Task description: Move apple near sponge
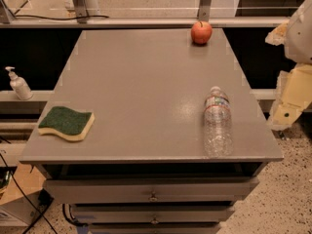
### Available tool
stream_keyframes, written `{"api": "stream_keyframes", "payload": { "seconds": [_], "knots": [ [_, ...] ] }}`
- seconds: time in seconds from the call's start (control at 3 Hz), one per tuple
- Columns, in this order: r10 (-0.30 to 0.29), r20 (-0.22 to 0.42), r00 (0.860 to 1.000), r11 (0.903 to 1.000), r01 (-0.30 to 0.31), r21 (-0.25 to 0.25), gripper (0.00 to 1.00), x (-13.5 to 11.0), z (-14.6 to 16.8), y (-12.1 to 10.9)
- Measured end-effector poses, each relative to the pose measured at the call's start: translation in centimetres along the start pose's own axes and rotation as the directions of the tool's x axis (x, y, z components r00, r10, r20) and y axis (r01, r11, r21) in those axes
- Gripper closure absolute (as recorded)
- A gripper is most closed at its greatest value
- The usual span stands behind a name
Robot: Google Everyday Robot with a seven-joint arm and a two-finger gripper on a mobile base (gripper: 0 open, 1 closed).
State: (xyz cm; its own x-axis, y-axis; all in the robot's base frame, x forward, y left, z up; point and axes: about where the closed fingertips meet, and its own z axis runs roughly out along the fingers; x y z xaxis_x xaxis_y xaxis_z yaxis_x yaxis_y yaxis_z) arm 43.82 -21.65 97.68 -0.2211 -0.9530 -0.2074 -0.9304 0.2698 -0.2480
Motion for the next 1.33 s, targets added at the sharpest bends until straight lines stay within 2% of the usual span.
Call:
{"api": "stream_keyframes", "payload": {
  "seconds": [0.67,1.0,1.33],
  "knots": [
    [-0.015,0.019,1.000,0.9998,0.014,0.013,0.00,-0.2,-0.3,-0.2],
    [-0.028,0.119,0.993,0.9980,0.021,0.060,0.00,-0.7,-0.9,-2.1],
    [-0.028,0.246,0.969,0.9952,0.004,0.098,0.00,-2.2,-1.2,-5.0]
  ]
}}
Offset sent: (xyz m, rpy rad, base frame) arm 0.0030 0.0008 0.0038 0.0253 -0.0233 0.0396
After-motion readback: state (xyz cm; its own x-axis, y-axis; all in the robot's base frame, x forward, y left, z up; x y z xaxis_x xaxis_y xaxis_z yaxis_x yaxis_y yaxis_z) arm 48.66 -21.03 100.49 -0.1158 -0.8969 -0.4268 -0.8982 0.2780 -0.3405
